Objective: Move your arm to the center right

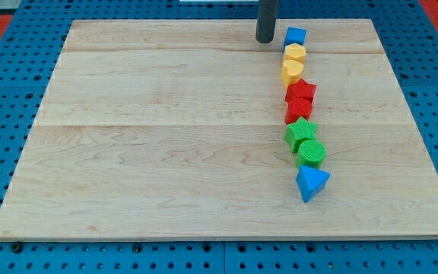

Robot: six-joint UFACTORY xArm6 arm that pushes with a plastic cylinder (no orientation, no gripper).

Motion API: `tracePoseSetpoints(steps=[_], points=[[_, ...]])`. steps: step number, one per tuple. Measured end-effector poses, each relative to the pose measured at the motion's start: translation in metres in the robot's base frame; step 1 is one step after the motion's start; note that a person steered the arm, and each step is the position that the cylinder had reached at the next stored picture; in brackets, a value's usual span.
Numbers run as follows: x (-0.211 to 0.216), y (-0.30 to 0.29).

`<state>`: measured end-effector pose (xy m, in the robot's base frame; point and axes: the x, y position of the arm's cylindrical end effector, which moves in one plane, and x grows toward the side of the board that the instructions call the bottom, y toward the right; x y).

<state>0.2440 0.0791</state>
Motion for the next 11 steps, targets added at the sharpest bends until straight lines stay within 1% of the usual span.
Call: tracePoseSetpoints(steps=[4, 5, 6, 7, 8, 9, 10, 11], points=[[0.0, -0.007], [-0.008, -0.016], [-0.029, -0.014], [-0.045, 0.073], [-0.037, 0.167], [0.013, 0.212], [0.074, 0.208], [0.123, 0.178]])
